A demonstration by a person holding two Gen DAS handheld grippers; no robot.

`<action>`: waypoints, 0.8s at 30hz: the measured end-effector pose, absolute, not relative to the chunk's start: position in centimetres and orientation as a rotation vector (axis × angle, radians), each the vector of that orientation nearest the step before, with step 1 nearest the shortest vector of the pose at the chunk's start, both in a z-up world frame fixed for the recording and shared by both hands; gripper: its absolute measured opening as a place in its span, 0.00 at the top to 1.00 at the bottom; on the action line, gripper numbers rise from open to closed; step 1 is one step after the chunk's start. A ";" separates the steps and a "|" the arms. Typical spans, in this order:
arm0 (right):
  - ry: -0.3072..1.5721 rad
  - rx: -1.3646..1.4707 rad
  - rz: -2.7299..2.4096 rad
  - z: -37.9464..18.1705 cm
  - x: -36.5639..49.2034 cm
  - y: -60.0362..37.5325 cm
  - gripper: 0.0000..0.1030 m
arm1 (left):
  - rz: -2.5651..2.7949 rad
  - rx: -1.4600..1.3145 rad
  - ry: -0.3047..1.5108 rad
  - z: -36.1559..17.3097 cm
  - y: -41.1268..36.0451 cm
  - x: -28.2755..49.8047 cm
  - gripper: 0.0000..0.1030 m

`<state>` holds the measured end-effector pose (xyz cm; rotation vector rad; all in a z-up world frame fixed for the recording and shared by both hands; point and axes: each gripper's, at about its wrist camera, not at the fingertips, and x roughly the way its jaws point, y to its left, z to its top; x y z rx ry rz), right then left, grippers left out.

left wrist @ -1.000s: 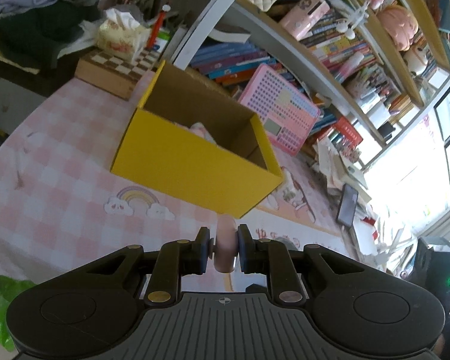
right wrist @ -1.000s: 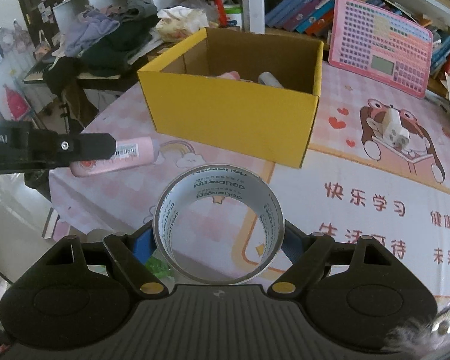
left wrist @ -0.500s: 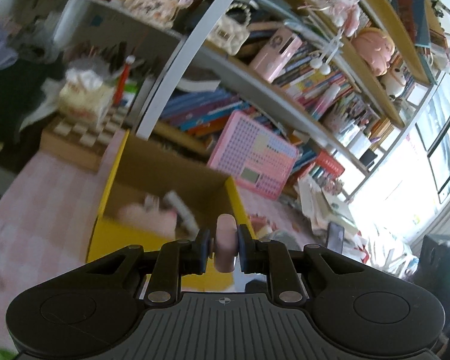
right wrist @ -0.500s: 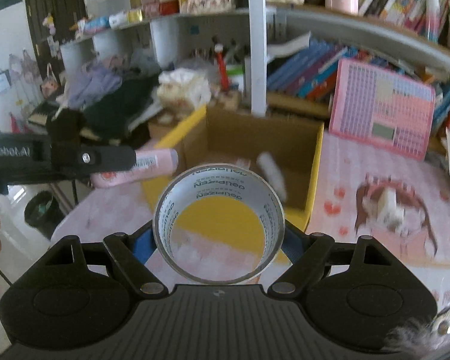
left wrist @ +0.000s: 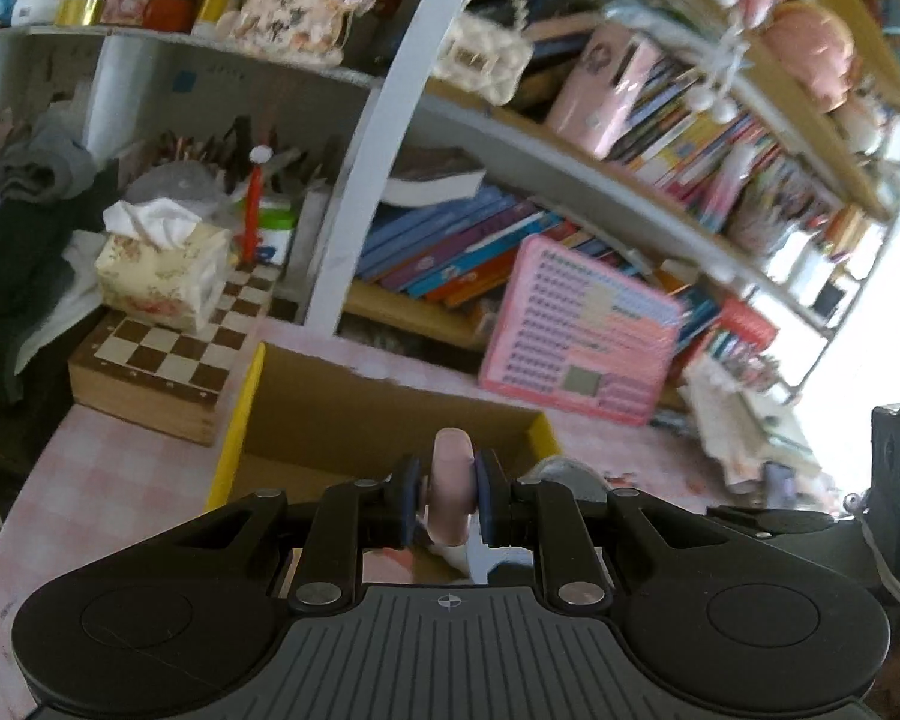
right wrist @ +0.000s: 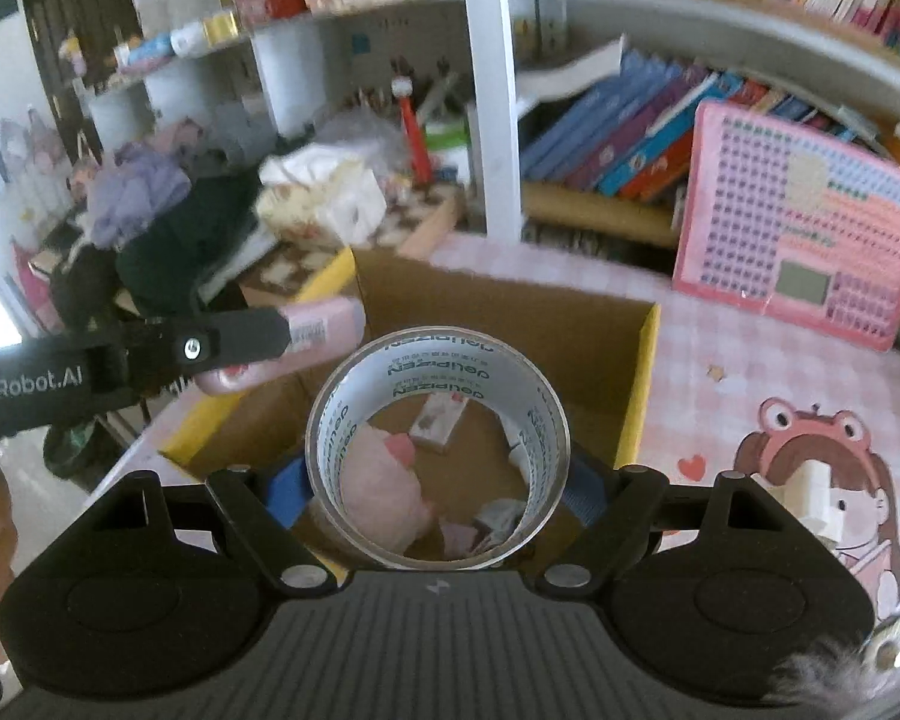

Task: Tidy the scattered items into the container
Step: 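Open right gripper to drop the tape roll while left gripper releases the pink item into the box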

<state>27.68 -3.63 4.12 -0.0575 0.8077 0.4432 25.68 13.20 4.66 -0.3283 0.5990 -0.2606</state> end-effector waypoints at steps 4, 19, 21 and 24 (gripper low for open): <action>0.878 -0.140 0.458 2.3 30.3 -2.5 0.20 | -0.212 -0.296 0.663 3.2 12.8 28.6 0.82; 0.970 -0.298 0.507 -1.0 36.2 -0.8 0.20 | -0.146 -0.248 0.855 -1.5 11.3 34.8 0.82; 0.980 -0.298 0.498 -1.2 36.8 -0.8 0.20 | -0.142 -0.246 0.863 -1.7 11.2 35.0 0.82; 0.993 -0.292 0.487 -1.8 37.3 -1.1 0.20 | -0.148 -0.233 0.874 -2.0 10.8 35.1 0.82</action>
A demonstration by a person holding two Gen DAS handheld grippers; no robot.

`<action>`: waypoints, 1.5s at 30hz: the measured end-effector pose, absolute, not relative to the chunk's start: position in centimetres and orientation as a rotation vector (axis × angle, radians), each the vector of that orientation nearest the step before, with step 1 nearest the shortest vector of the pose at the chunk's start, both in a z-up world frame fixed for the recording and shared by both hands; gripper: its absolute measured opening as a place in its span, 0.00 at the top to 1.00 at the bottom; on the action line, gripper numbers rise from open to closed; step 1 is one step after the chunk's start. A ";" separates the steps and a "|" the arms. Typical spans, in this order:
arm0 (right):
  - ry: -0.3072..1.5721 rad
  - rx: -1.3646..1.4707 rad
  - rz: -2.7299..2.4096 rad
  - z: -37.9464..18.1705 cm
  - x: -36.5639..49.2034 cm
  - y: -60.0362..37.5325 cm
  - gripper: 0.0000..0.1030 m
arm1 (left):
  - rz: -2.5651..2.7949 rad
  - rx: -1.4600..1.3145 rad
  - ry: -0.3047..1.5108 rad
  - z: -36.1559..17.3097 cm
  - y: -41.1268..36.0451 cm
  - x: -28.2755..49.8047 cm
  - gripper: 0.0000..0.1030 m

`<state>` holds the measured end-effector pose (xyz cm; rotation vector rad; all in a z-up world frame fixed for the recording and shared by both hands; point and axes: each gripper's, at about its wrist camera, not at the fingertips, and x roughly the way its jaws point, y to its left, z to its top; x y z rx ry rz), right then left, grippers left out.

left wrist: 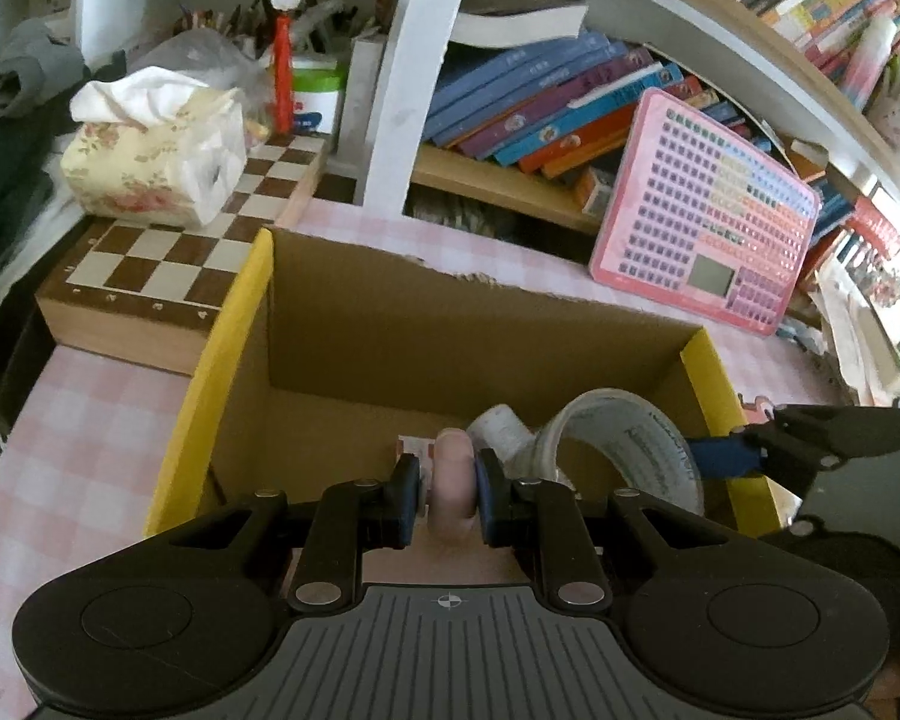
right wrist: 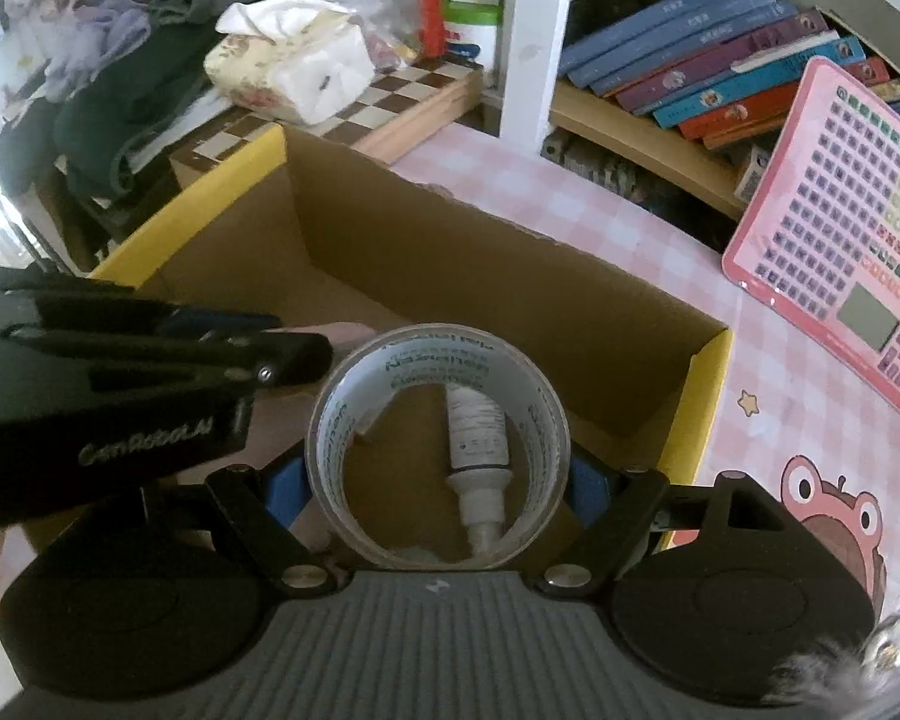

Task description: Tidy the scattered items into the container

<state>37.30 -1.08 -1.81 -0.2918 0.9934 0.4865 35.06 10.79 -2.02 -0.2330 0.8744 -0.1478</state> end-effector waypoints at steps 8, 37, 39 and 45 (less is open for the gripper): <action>0.968 -0.326 0.496 -2.6 37.3 -0.5 0.19 | -0.123 -0.224 0.878 -2.3 10.6 35.3 0.81; 0.696 -0.230 0.560 6.9 23.3 -4.9 0.16 | -0.159 -0.238 0.595 6.6 10.4 21.1 0.32; 0.681 -0.227 0.549 7.4 21.8 -5.4 0.16 | -0.165 -0.245 0.583 7.0 10.4 19.7 0.32; 0.629 -0.225 0.501 8.3 17.4 -7.0 0.16 | -0.181 -0.177 0.558 7.6 9.7 15.4 0.23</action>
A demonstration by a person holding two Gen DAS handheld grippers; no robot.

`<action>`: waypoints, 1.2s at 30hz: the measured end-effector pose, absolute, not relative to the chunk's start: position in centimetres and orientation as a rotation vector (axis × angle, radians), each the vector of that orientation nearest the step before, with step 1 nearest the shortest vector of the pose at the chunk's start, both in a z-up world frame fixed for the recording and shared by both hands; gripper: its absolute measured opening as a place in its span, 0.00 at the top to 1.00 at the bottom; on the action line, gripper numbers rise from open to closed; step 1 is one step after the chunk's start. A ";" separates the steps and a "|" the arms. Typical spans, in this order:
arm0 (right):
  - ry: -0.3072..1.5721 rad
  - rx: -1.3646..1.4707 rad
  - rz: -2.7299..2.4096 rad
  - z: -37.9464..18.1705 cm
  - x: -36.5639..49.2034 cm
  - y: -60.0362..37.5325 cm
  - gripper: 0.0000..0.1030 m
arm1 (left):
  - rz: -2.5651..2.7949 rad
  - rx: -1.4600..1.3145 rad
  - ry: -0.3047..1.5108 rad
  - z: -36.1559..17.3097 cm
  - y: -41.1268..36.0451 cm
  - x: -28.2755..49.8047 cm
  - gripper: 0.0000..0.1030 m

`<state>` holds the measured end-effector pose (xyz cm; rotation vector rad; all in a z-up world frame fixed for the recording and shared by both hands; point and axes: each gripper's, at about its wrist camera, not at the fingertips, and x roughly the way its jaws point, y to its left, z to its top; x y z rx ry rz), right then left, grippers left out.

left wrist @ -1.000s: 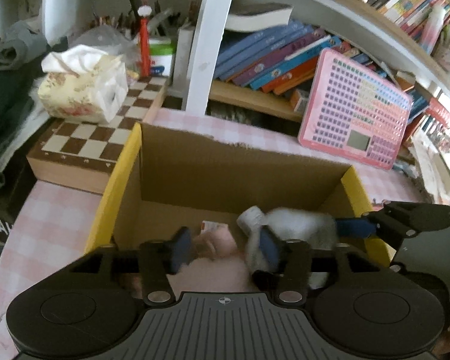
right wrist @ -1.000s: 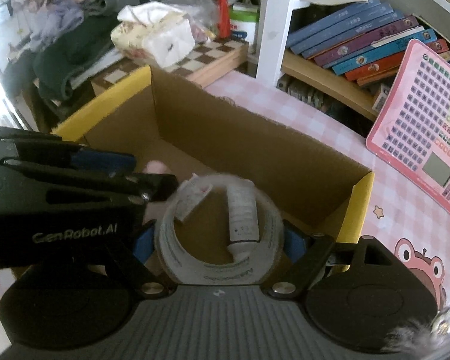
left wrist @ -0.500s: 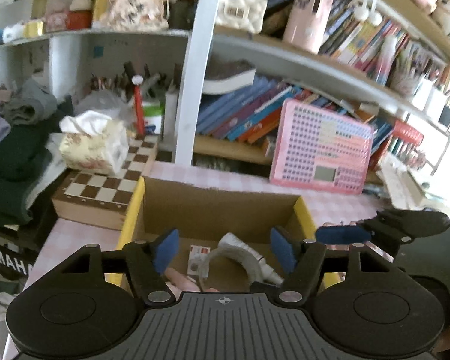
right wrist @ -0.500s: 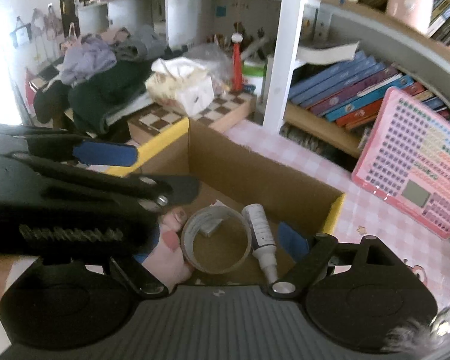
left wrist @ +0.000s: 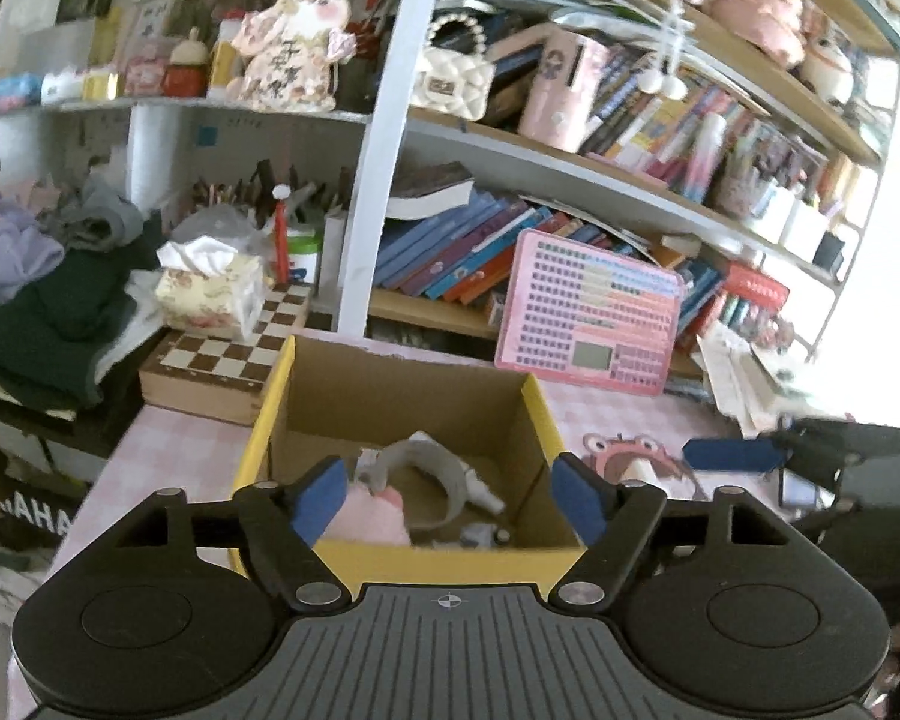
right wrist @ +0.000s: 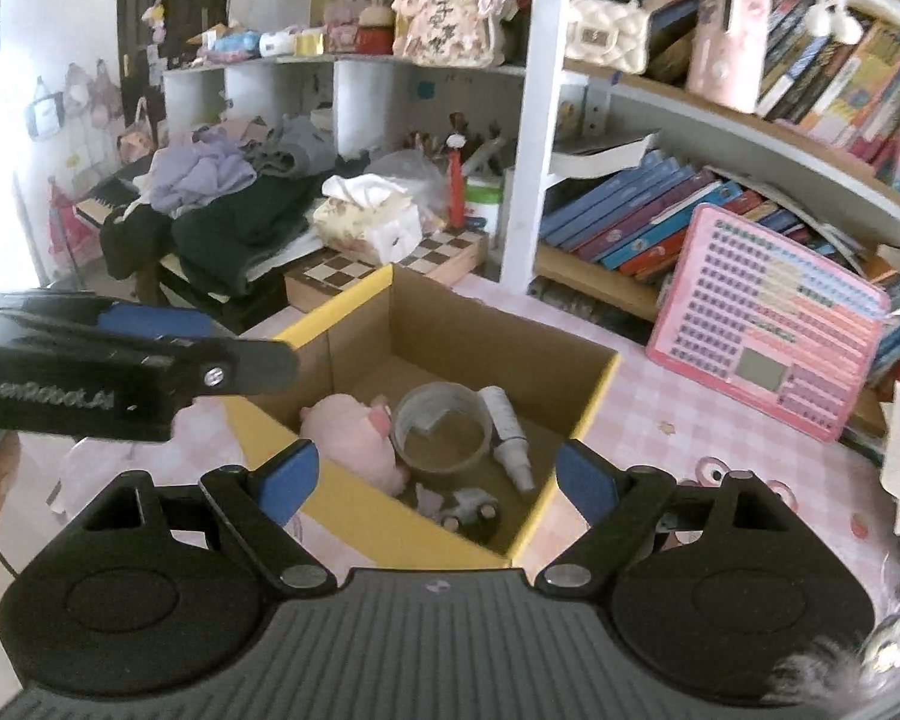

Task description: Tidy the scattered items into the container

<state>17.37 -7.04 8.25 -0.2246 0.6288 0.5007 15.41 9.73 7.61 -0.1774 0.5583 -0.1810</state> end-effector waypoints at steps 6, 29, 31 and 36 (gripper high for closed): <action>0.620 -0.208 0.437 7.4 13.3 -8.3 0.16 | -0.184 -0.104 0.578 6.9 9.0 11.9 0.22; 0.813 -0.096 0.292 0.7 5.3 -8.7 0.16 | -0.192 -0.082 0.737 1.5 8.6 5.3 0.18; 0.825 -0.094 0.281 0.4 5.0 -8.6 0.16 | -0.187 -0.080 0.760 0.9 8.7 4.9 0.18; 0.860 -0.099 0.261 -0.5 4.3 -8.2 0.16 | -0.175 -0.059 0.812 -0.2 8.7 4.4 0.18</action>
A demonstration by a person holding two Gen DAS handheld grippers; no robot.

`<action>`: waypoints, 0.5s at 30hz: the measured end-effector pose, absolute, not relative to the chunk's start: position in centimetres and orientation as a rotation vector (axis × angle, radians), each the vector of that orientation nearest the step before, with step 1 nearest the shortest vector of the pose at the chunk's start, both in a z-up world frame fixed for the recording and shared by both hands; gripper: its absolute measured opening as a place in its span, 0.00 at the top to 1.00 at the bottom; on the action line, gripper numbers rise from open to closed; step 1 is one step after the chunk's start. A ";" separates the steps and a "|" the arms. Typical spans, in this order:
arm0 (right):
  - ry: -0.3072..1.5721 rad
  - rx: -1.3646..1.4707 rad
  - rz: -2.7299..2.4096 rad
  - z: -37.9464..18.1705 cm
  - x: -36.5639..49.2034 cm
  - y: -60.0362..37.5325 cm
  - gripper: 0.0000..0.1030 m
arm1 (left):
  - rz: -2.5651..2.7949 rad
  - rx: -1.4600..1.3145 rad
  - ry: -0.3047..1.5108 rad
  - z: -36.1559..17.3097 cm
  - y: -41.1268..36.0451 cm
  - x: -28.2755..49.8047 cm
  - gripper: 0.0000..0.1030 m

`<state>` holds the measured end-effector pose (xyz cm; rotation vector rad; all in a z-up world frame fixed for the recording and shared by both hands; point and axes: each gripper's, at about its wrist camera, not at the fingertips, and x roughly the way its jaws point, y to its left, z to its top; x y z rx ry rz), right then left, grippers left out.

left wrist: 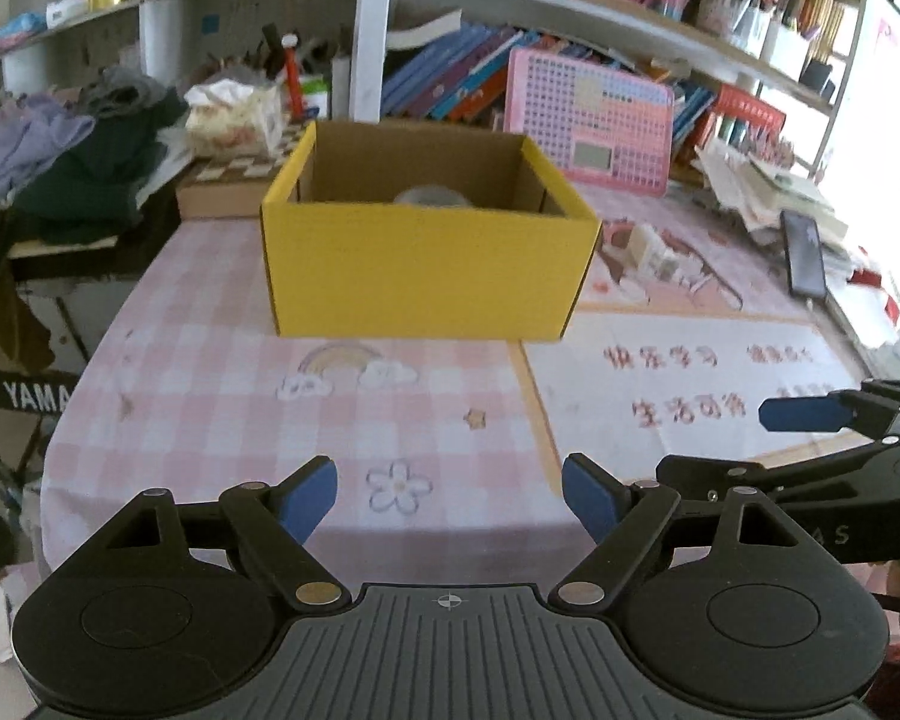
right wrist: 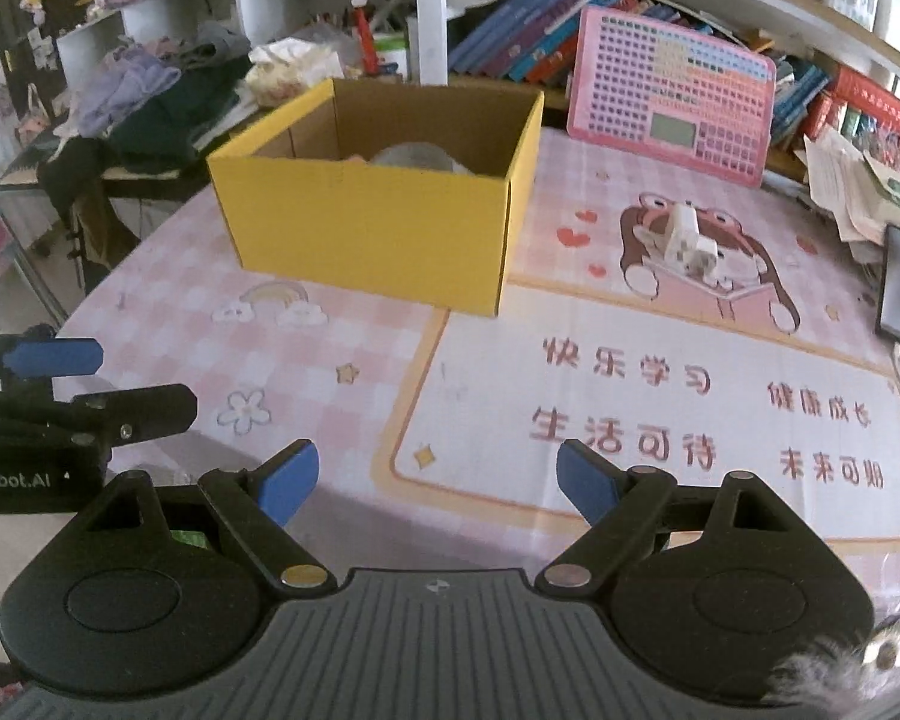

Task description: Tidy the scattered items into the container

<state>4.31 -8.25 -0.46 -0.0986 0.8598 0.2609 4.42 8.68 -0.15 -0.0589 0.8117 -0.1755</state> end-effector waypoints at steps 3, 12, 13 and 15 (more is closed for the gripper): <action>0.866 -0.106 0.249 -0.7 4.0 -8.1 0.15 | -0.178 -0.049 0.830 -0.5 8.6 4.3 0.18; 0.901 -0.089 0.178 -1.4 3.1 -9.3 0.13 | -0.245 -0.018 0.892 -1.7 7.2 4.3 0.17; 0.907 -0.081 0.166 -1.5 3.0 -9.6 0.13 | -0.256 -0.010 0.899 -1.9 6.9 4.4 0.17; 0.915 -0.072 0.148 -1.7 3.0 -10.0 0.13 | -0.278 0.003 0.908 -2.1 6.2 4.5 0.17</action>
